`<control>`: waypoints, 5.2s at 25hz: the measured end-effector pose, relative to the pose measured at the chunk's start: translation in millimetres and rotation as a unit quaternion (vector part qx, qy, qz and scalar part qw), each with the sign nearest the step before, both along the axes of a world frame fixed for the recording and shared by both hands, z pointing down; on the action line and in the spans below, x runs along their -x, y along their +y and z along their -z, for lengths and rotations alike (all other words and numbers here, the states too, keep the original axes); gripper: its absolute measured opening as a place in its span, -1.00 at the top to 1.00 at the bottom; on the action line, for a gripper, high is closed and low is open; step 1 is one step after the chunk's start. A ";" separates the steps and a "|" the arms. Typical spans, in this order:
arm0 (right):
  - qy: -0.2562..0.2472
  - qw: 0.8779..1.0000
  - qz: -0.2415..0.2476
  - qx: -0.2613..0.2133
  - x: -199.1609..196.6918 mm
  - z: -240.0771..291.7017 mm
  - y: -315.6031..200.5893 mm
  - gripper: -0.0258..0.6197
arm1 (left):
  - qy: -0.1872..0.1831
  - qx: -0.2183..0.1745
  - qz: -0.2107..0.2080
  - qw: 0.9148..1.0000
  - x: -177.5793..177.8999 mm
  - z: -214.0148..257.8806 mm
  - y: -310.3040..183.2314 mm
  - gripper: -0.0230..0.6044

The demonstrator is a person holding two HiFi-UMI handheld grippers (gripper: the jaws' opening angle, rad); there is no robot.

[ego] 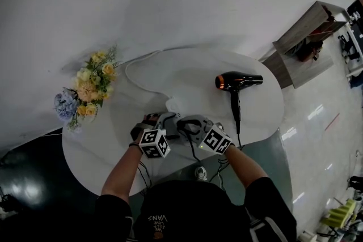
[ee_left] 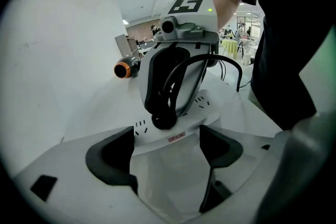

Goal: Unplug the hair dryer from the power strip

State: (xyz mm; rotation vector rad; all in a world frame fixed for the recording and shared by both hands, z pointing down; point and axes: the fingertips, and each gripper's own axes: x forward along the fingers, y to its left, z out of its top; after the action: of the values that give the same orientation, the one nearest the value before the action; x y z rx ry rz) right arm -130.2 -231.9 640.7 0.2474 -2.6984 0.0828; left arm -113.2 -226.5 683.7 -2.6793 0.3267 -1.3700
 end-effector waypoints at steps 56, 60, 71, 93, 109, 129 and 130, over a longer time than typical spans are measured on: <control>-0.088 0.982 -0.168 -0.007 -79.4 70.3 17.6 0.68 | 0.026 -0.032 0.084 0.996 -6.2 33.4 7.1 -0.33; -0.104 0.978 -0.180 -0.005 -92.1 82.2 26.8 0.68 | 0.062 -0.056 0.128 0.988 -11.0 58.3 14.0 -0.33; -0.141 0.968 -0.209 0.000 -129.5 110.1 59.0 0.68 | 0.144 -0.146 0.234 0.950 -11.4 110.0 57.2 0.28; -0.178 0.950 -0.257 0.022 -199.1 128.8 142.7 0.68 | 0.261 -0.237 0.384 0.853 -25.9 190.8 170.0 0.87; -0.171 0.945 -0.278 0.026 -244.4 138.9 200.8 0.68 | 0.306 -0.231 0.446 0.809 -31.7 213.9 251.9 0.87; -0.177 0.944 -0.277 0.017 -250.3 148.0 228.2 0.69 | 0.315 -0.244 0.444 0.803 -47.4 214.5 295.7 0.87; -0.178 0.944 -0.277 0.018 -249.6 148.4 228.2 0.69 | 0.315 -0.243 0.444 0.803 -47.8 214.0 295.6 0.87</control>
State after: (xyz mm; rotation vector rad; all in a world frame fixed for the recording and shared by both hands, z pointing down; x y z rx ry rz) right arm 119.4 -3.7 492.2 1.0678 -2.8838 0.3736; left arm -65.4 69.2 469.7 -2.4415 1.8756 -0.2585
